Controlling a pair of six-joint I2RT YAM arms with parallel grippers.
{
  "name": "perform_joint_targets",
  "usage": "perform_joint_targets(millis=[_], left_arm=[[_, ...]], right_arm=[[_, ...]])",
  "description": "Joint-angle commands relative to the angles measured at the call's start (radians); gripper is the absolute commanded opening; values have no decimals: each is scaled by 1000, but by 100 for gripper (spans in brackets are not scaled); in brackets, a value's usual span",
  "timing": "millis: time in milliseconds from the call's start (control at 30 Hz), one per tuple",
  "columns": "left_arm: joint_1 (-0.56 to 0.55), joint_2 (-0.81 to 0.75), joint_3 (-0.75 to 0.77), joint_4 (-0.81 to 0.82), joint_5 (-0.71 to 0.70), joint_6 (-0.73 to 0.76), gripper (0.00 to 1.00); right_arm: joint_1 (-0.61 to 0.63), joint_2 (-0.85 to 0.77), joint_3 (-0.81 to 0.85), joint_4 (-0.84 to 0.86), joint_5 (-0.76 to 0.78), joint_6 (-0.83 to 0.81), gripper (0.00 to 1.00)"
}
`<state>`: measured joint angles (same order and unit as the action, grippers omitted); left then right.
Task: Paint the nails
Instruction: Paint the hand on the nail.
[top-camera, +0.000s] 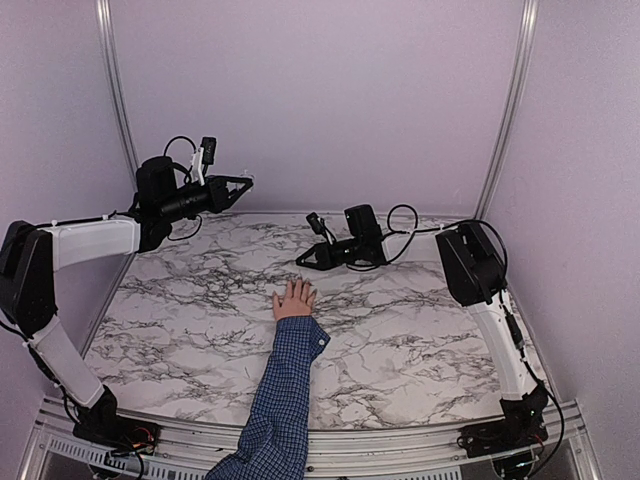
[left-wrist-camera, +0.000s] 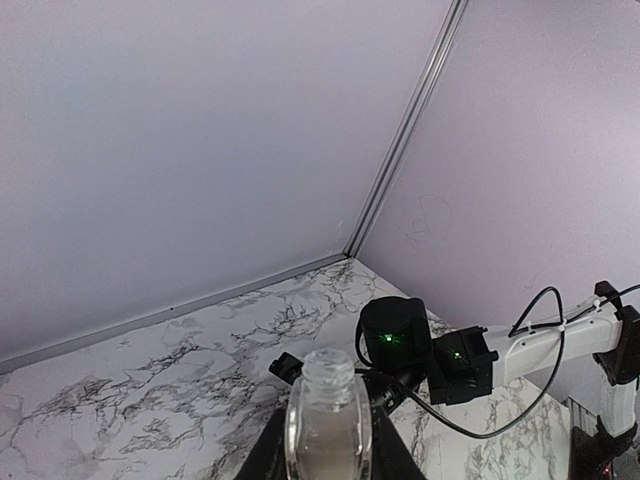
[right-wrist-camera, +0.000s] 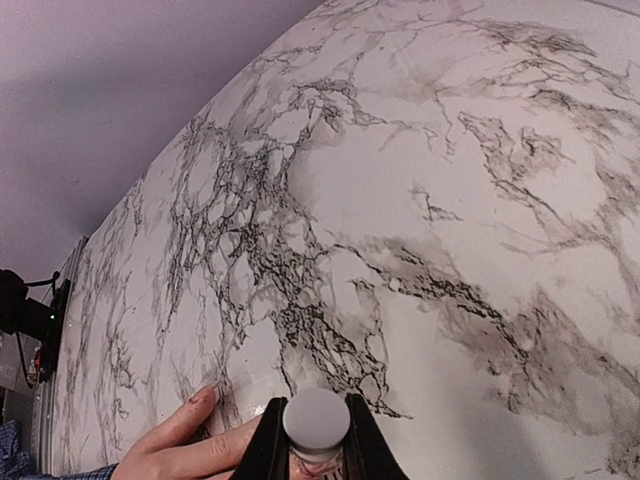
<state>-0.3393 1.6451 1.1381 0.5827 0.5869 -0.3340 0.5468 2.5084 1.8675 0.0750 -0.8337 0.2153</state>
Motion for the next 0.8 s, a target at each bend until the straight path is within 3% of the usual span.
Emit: perform_joint_targets(millis=[0,767], left_arm=[[5,4,12,54,16,-7,0],[5,15,22,62,18,-16,0]], right_arm=[[-1,11,38,-10,16,-5,0],[-7,13,41,-21,40,-13,0]])
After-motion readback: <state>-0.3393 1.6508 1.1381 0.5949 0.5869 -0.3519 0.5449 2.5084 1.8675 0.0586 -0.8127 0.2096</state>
